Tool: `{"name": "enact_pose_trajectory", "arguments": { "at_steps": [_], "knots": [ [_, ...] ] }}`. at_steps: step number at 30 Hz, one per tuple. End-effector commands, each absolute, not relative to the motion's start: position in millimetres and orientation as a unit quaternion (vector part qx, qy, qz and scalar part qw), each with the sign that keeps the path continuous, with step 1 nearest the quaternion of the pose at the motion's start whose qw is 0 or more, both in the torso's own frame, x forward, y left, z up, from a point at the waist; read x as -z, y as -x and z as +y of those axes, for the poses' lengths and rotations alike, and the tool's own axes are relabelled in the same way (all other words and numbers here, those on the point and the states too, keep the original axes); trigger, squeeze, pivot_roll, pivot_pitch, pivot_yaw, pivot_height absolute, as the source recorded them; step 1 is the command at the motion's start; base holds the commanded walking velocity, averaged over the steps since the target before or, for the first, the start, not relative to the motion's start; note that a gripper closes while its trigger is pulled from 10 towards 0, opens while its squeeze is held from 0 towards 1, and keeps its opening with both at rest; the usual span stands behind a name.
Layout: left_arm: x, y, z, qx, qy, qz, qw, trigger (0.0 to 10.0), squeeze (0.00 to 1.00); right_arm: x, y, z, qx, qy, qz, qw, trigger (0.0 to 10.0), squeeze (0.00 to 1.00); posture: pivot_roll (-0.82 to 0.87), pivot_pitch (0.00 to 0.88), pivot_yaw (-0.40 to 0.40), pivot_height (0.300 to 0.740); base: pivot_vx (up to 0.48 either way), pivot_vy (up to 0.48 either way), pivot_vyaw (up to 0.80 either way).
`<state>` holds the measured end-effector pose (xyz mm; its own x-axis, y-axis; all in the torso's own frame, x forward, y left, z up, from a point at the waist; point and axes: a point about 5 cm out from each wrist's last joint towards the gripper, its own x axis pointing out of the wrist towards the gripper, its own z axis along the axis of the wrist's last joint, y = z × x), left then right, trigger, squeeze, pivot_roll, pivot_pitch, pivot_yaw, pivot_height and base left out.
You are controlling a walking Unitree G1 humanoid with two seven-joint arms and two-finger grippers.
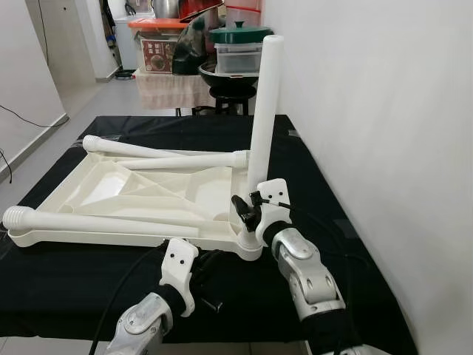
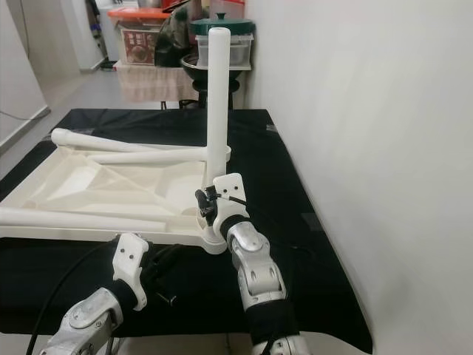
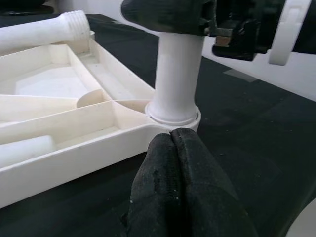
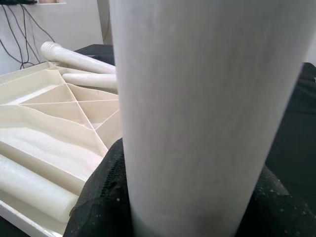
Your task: Building children table
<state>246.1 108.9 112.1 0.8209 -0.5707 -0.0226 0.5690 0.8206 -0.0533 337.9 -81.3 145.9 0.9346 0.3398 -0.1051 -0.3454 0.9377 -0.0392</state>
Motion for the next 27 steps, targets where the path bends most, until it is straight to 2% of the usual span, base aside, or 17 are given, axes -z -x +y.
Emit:
{"name": "enact_pose_trajectory", "arguments": {
  "at_steps": [1, 2, 5, 6, 8, 9, 10, 11, 13, 16, 17, 19, 20, 21, 25, 26, 27],
  "knots": [
    [-111.2, -246.6, 108.7, 0.298, 0.022, 0.021, 0.954, 10.0, 0.00, -131.4, -336.9, -84.1, -0.193, 0.023, 0.095, 0.976, 10.0, 1.00, 0.04, 0.000, -0.046, 0.740, 0.000, 0.000, 0.00],
    [-111.2, -246.6, 108.7, 0.298, 0.022, 0.021, 0.954, 10.0, 0.00, -131.4, -336.9, -84.1, -0.193, 0.023, 0.095, 0.976, 10.0, 1.00, 0.04, 0.000, -0.046, 0.740, 0.000, 0.000, 0.00],
    [-111.7, -246.8, 107.8, 0.299, 0.023, 0.020, 0.954, 10.0, 0.00, -157.1, -339.7, -75.7, -0.287, -0.015, 0.043, 0.957, 10.0, 1.00, 0.04, 0.000, -0.047, 0.740, 0.000, 0.000, 0.00],
    [-111.7, -246.8, 107.8, 0.299, 0.023, 0.020, 0.954, 10.0, 0.00, -157.1, -339.7, -75.7, -0.287, -0.015, 0.043, 0.957, 10.0, 1.00, 0.04, 0.000, -0.047, 0.740, 0.000, 0.000, 0.00],
    [-111.8, -247.4, 107.0, 0.299, 0.024, 0.020, 0.954, 10.0, 0.00, -171.1, -342.6, -77.2, -0.357, -0.017, 0.012, 0.934, 10.0, 0.96, 0.04, 0.000, -0.051, 0.740, 0.000, 0.000, 0.00],
    [-111.8, -247.7, 106.8, 0.299, 0.025, 0.020, 0.954, 10.0, 0.00, -176.1, -343.3, -80.2, -0.403, -0.005, -0.001, 0.915, 10.0, 0.00, 0.04, 0.000, -0.054, 0.740, 0.000, 0.000, 0.00],
    [-111.8, -247.7, 106.8, 0.299, 0.025, 0.020, 0.954, 10.0, 0.00, -176.1, -343.3, -80.2, -0.403, -0.005, -0.001, 0.915, 10.0, 0.00, 0.04, 0.000, -0.054, 0.740, 0.000, 0.000, 0.00],
    [-111.9, -247.8, 106.6, 0.299, 0.025, 0.020, 0.954, 10.0, 0.00, -178.4, -343.6, -82.3, -0.432, 0.006, -0.006, 0.902, 10.0, 0.00, 0.04, 0.000, -0.054, 0.740, 0.000, 0.000, 0.00],
    [-111.7, -248.6, 106.5, 0.298, 0.025, 0.019, 0.954, 10.0, 0.00, -180.0, -341.5, -88.0, -0.520, 0.045, -0.005, 0.853, 10.0, 0.00, 0.05, 0.000, -0.058, 0.740, 0.000, 0.000, 0.00],
    [-111.6, -248.8, 106.5, 0.297, 0.025, 0.019, 0.954, 10.0, 0.00, -179.9, -340.6, -90.1, -0.546, 0.059, -0.003, 0.836, 10.0, 0.00, 0.05, 0.000, -0.058, 0.740, 0.000, 0.000, 0.00],
    [-111.5, -249.0, 106.5, 0.297, 0.025, 0.019, 0.954, 10.0, 0.00, -180.6, -340.4, -92.5, -0.576, 0.067, 0.006, 0.814, 10.0, 0.00, 0.05, 0.000, -0.059, 0.740, 0.000, 0.000, 0.00],
    [-111.5, -249.0, 106.5, 0.297, 0.025, 0.019, 0.954, 10.0, 0.00, -180.6, -340.4, -92.5, -0.576, 0.067, 0.006, 0.814, 10.0, 0.00, 0.05, 0.000, -0.059, 0.740, 0.000, 0.000, 0.00],
    [-111.4, -249.0, 106.7, 0.297, 0.025, 0.019, 0.954, 10.0, 0.00, -181.7, -342.5, -94.3, -0.593, 0.067, 0.016, 0.802, 10.0, 0.00, 0.05, 0.000, -0.060, 0.740, 0.000, 0.000, 0.00],
    [-111.3, -248.9, 106.7, 0.297, 0.025, 0.019, 0.954, 10.0, 0.00, -182.4, -345.9, -95.5, -0.596, 0.064, 0.022, 0.800, 4.5, 0.00, 0.05, 0.000, -0.061, 0.740, 0.000, 0.000, 0.00],
    [-111.2, -248.9, 106.8, 0.297, 0.025, 0.019, 0.954, 10.0, 0.00, -182.9, -348.2, -96.5, -0.599, 0.061, 0.025, 0.798, 4.5, 0.00, 0.05, 0.000, -0.061, 0.740, 0.000, 0.000, 0.00],
    [-111.3, -248.3, 106.8, 0.297, 0.025, 0.019, 0.954, 10.0, 0.00, -177.7, -348.4, -93.9, -0.582, 0.053, 0.028, 0.811, 0.0, 0.00, 0.05, 0.000, -0.063, 0.740, 0.000, 0.000, 0.00],
    [-111.5, -247.7, 106.8, 0.297, 0.025, 0.018, 0.954, 10.0, 0.00, -170.1, -344.2, -90.4, -0.573, 0.037, 0.031, 0.818, 0.0, 0.00, 0.05, 0.000, -0.062, 0.740, 0.000, 0.000, 0.00]
  ]
}}
